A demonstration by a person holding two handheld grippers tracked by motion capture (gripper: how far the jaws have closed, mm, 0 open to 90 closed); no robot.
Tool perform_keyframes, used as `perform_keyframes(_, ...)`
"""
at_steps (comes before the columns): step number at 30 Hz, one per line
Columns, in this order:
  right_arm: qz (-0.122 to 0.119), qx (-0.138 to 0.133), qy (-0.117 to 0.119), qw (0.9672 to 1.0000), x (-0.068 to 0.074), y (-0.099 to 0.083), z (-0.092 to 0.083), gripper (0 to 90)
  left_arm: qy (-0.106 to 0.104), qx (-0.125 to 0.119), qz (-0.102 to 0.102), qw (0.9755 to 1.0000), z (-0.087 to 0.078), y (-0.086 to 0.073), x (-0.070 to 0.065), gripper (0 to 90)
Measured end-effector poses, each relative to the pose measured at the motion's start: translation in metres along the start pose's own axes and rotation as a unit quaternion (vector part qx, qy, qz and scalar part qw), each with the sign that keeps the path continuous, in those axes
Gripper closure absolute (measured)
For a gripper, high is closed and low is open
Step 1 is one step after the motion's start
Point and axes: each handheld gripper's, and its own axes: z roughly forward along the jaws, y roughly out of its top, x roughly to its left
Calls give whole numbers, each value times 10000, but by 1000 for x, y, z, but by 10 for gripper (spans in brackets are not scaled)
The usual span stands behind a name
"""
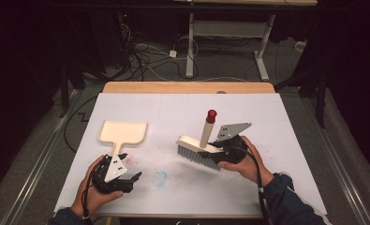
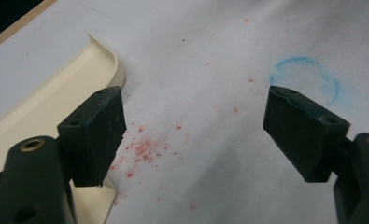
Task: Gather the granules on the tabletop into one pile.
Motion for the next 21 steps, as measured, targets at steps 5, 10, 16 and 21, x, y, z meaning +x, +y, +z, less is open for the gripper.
perform_keyframes(5, -810, 66, 545, 9952, 16, -17, -21, 675, -16, 47, 44, 10000, 1, 0, -1, 205)
perform_keyframes(10, -1196, 448, 1035, 9864, 20, -36, -19, 675, -33, 67, 68, 9999, 3, 1, -2, 205)
perform_keyframes(16, -1218, 342, 1158, 9852, 6, -39, -6, 674, -88, 105, 109, 9998, 5, 2, -3, 205)
perform_keyframes(21, -1041, 301, 1115, 9878, -15, -35, 5, 669, -126, 146, 143, 9997, 7, 2, -4, 205)
